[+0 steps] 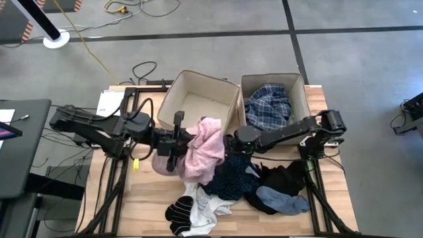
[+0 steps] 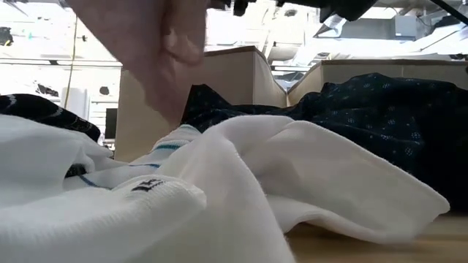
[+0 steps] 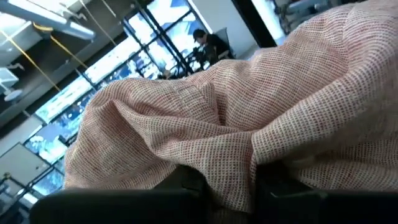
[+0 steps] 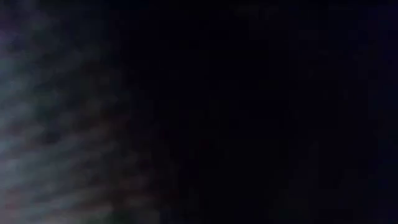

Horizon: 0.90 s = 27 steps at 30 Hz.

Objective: Sort clothes
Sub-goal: Put the pink long sleeve shirt into the right laundry organizer

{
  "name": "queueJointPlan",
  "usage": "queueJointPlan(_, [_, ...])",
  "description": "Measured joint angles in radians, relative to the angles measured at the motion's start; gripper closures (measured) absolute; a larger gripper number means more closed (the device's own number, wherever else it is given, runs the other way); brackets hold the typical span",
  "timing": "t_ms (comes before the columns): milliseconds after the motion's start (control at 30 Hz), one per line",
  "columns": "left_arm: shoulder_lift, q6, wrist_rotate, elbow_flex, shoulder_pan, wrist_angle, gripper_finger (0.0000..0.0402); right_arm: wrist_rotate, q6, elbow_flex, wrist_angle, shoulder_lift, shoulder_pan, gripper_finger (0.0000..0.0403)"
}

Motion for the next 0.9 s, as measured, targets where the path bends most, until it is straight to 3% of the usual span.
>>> queueJointPlan(67, [0.013, 0.000, 0.024, 0.001, 0.011, 0.024, 0.0359, 0.003, -0.035, 0.000, 0.045, 0.000, 0.009, 0.0223])
queueJointPlan(200, [0.043, 0.000, 0.034, 0.001, 0.042, 0.071, 0.0359, 0.003, -0.112, 0.000, 0.079, -0.009, 0.019, 0.0367])
queueJointPlan(233, [0.046, 0.000, 0.039, 0.001, 0.051, 0.076, 0.0359, 0.007, -0.128, 0.000, 0.078, -0.013, 0.023, 0.0382])
queueJointPlan(567, [0.091, -0.014, 0.067, 0.001, 0.161, 0.206, 0.0359, 0.347, -0.260, 0.000, -0.125, -0.158, 0.064, 0.0400])
queueJointPlan(900, [0.101, -0.159, 0.213, -0.001, 0.296, 0.384, 0.0350, 0.535, -0.284, 0.000, -0.400, -0.381, 0.070, 0.0402])
